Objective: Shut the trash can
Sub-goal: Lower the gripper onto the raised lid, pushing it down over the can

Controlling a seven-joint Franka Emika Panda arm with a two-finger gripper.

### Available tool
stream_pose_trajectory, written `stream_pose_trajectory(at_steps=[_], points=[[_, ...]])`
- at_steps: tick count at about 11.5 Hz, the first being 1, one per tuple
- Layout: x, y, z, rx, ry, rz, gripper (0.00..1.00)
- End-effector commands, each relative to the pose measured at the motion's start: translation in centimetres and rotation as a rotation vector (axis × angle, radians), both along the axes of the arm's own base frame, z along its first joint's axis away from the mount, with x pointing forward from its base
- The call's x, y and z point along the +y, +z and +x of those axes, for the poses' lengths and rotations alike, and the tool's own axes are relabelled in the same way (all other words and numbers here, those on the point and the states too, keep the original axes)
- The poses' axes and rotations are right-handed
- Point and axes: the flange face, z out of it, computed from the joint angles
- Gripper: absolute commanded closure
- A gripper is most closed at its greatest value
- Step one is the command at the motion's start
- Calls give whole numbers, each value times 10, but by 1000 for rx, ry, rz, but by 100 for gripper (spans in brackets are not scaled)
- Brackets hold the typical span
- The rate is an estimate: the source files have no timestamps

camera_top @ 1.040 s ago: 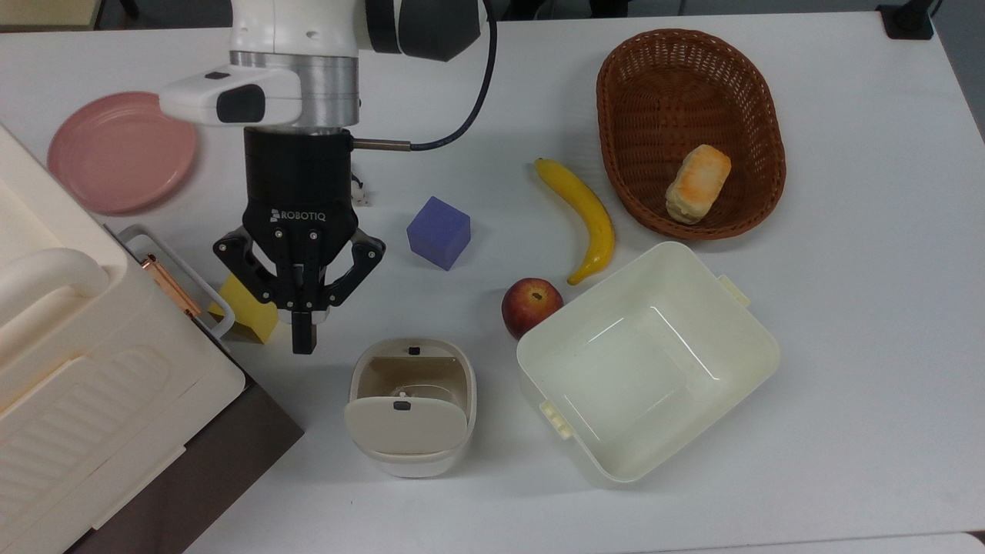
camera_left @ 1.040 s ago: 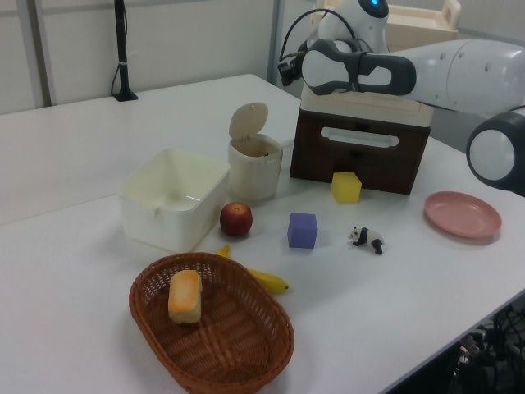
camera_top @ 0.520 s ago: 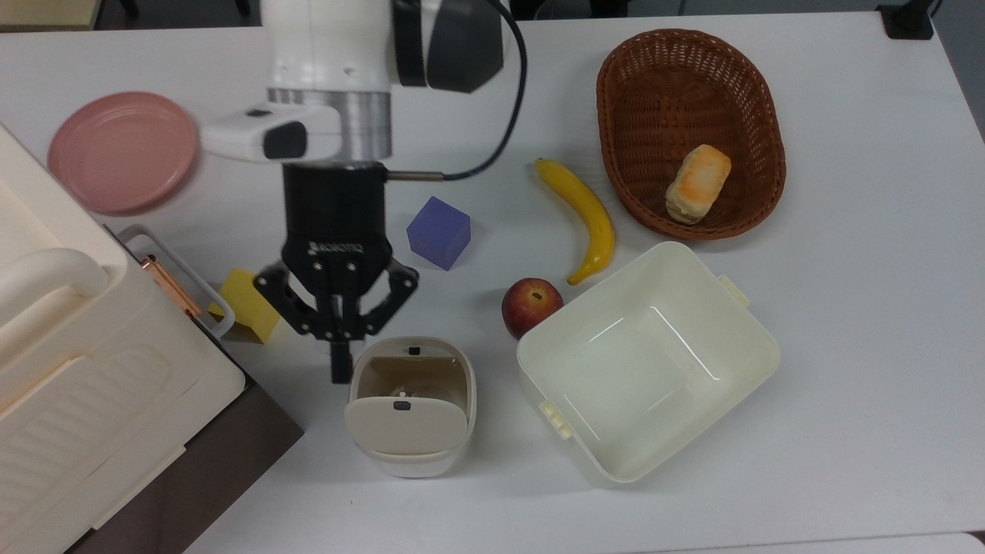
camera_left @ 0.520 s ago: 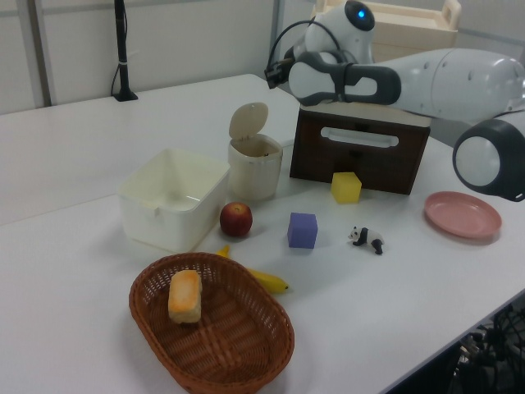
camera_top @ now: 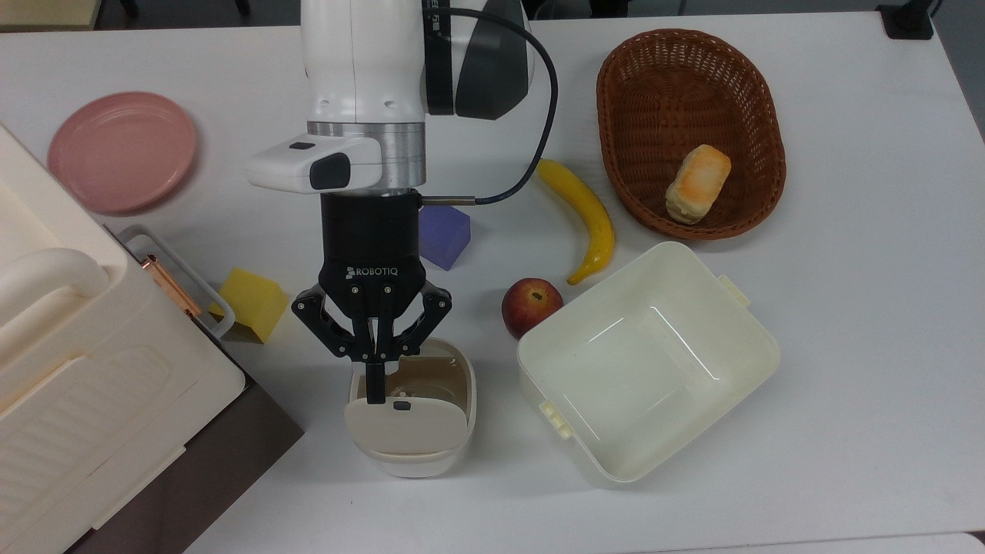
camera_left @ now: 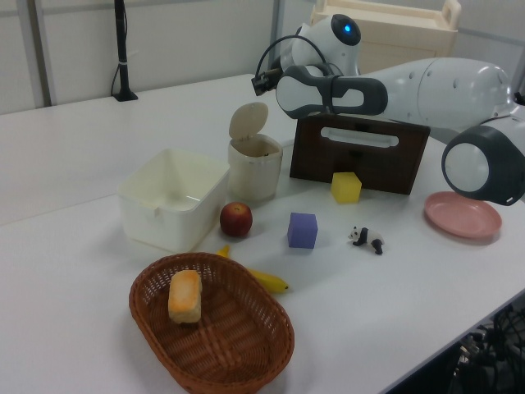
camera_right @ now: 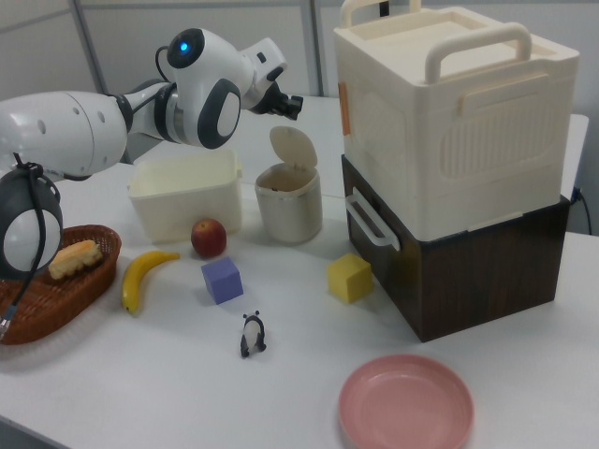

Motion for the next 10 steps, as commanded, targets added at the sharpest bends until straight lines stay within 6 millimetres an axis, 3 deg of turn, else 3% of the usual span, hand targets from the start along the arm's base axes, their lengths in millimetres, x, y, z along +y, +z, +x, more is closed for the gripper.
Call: stream_pose_trajectory(at_steps=[1, 3, 10], points=[[3, 1, 3, -15, 21, -38, 98], [0, -12, 6, 2, 18, -42, 97], [1, -25, 5, 26, 29, -73, 97]])
